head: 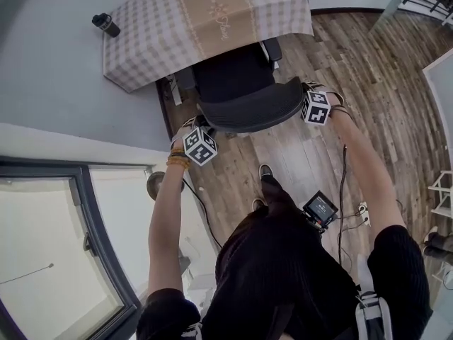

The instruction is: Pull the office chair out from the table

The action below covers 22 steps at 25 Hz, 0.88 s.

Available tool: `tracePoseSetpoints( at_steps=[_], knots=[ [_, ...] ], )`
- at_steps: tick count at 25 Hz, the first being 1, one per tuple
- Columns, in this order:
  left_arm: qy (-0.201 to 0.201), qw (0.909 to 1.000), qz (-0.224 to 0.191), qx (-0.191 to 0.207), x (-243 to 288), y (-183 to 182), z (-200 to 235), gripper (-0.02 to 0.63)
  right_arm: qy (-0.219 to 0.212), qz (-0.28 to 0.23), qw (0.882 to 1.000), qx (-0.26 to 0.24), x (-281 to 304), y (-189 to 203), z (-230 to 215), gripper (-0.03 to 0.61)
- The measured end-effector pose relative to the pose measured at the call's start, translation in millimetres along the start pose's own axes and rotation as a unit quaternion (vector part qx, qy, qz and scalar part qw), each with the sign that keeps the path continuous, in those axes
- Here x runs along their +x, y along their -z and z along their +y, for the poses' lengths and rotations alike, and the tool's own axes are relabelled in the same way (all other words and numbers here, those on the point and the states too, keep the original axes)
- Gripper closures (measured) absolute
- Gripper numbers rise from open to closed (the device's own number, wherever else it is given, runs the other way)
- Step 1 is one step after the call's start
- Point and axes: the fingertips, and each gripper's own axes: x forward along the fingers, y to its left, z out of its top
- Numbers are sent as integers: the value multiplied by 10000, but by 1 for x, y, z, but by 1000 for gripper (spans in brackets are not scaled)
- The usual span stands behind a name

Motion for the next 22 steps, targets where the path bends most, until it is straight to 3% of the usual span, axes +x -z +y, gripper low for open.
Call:
tracePoseSetpoints(
  at_steps=[22],
  knots=[
    [19, 9998, 150, -93, -58, 17, -104, 466, 60, -23, 9998, 185, -53, 4, 106, 402]
  ],
)
